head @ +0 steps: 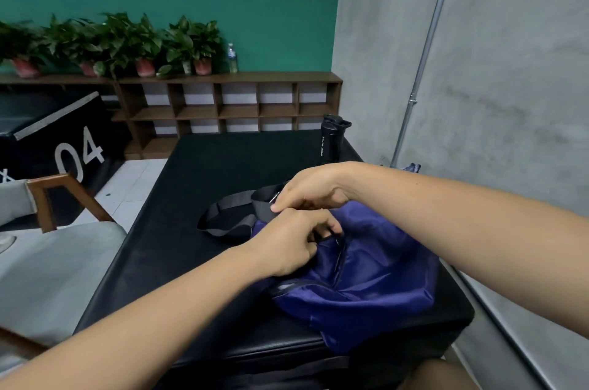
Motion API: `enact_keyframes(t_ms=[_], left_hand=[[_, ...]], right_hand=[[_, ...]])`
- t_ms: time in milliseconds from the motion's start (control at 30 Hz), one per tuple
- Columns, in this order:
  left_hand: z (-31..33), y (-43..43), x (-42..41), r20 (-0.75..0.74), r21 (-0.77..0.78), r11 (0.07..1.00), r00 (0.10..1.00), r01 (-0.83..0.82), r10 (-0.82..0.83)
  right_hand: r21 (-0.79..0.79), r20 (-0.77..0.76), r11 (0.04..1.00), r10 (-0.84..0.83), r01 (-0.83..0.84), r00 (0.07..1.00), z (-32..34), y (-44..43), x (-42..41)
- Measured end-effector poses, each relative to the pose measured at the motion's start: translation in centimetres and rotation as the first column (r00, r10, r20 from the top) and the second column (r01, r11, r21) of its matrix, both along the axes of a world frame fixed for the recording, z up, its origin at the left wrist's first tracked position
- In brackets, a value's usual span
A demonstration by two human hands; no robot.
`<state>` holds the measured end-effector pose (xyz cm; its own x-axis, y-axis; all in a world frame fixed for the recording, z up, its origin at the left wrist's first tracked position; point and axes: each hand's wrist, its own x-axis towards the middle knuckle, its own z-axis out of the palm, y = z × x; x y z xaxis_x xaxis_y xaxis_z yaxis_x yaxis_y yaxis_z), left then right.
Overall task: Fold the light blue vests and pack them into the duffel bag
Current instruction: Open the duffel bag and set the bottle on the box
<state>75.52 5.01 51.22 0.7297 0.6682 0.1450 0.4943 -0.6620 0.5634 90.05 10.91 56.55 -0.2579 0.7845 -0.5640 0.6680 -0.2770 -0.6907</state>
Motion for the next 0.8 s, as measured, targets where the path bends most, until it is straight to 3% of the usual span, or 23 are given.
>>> enact_keyframes(t_ms=[233, 433, 533, 700, 800], left_hand=[[2.1, -2.2, -1.7, 0.099, 0.118, 0.991, 0.992, 0.061, -0.073], [1.3, 1.4, -4.1, 0.155, 0.027, 0.983, 0.972, -0.180, 0.174], [-0.7, 5.3, -4.2, 0.083, 0.016, 0.932, 0.929, -0.363, 0.361], [-4.5, 9.6, -3.5, -0.327, 0.001, 0.870, 0.822, -0.493, 0.466], [-5.8, 10.4, -2.9, -0.368, -0.012, 0.845, 0.788, -0.535, 0.494]], right_hand=[[0.139, -0.403, 0.973, -0.113, 0.183, 0.908, 2.0, -3.2, 3.7], [0.177, -0.593, 0.886, -0.252, 0.429, 0.765, 3.4, -9.7, 9.9], [0.141, -0.582, 0.835, -0.364, 0.531, 0.727, 2.8, -12.8, 12.7], [0.220, -0.412, 0.733, -0.528, 0.644, 0.742, 1.2, -15.8, 15.6], [0.332, -0.203, 0.757, -0.526, 0.563, 0.826, 0.1, -16.1, 16.7]])
